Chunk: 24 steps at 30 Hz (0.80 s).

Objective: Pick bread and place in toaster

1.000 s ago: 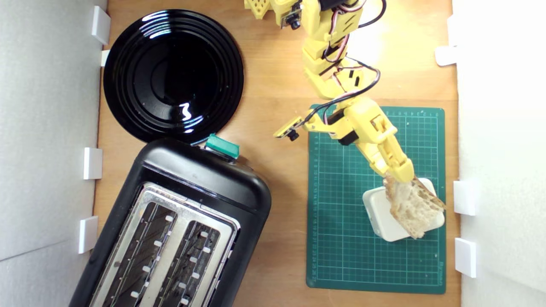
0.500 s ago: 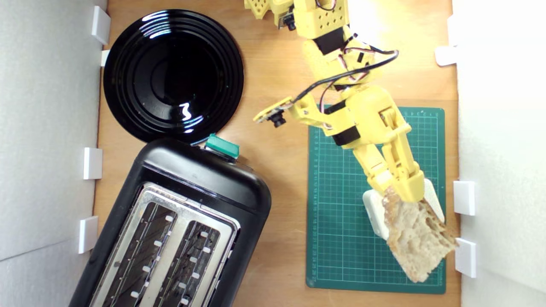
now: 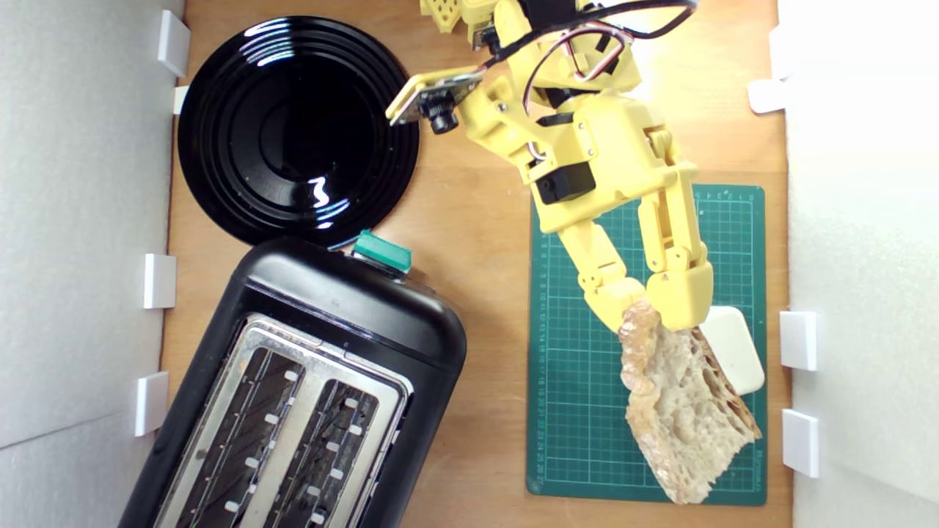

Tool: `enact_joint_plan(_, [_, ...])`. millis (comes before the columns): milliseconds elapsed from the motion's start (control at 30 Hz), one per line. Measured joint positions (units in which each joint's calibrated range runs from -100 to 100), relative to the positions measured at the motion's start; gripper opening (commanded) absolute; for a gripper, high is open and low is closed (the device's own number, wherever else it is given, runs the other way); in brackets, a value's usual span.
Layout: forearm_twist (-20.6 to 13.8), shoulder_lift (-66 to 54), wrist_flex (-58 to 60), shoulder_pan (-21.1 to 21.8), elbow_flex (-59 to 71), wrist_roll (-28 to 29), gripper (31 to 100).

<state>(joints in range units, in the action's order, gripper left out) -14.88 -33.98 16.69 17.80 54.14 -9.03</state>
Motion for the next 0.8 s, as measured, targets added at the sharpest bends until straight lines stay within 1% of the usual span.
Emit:
enact_joint_plan(133, [0.7, -2.1, -7.5, -1.6, -4.9, -2.7, 57.2])
enact_joint_plan(333, [0.8, -2.1, -24.5, -1.3, -20.0, -7.1, 57.2])
enact_joint_plan(533, [0.8, -2.2, -42.2, -1.6, -36.7, -13.8, 57.1])
enact_joint_plan(700, [0.9, 0.3, -53.6, -3.8, -49.4, -19.6, 56.9])
enact_joint_plan(800, [0.8, 2.1, -61.0, -4.1, -57.1, -23.4, 56.9])
